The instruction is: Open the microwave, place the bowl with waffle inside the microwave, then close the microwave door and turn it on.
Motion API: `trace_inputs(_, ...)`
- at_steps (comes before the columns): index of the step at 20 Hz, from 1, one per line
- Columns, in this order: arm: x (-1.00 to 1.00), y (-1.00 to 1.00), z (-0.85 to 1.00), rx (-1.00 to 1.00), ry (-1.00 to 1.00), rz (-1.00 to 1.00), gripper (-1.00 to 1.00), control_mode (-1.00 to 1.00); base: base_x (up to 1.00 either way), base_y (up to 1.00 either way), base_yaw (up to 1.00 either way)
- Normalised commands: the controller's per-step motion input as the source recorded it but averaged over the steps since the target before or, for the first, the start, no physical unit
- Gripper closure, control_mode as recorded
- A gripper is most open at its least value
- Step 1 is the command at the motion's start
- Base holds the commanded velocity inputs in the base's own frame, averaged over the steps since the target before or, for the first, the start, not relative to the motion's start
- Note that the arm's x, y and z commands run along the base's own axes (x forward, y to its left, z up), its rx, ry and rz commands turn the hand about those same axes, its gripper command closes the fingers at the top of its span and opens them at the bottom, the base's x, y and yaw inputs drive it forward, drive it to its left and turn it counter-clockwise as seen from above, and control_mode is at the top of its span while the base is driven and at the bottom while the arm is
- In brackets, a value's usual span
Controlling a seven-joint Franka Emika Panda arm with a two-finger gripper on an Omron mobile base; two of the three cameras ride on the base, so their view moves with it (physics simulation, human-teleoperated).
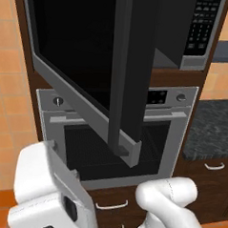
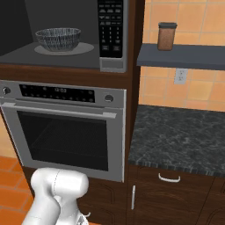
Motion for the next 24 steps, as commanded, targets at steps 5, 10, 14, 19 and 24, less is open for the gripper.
trace_inputs(5,0.69,0.00,0.00,0.00,0.08,-0.01,-1.00,-1.00,0.00,0.00,0.00)
trace_inputs(10,0.76,0.36,-0.09,-0.05,0.07,-0.04,-1.00,-1.00,0.00,0.00,0.00)
trace_inputs(14,0.71,0.21,-0.10,-0.03,0.05,-0.08,-1.00,-1.00,0.00,0.00,0.00)
trace_inputs(19,0.67,-0.01,-0.02,0.00,0.00,-0.14,-1.00,-1.00,0.00,0.00,0.00)
trace_inputs(24,0.49,-0.15,0.00,0.00,-0.07,-0.18,-1.00,-1.00,0.00,0.00,0.00)
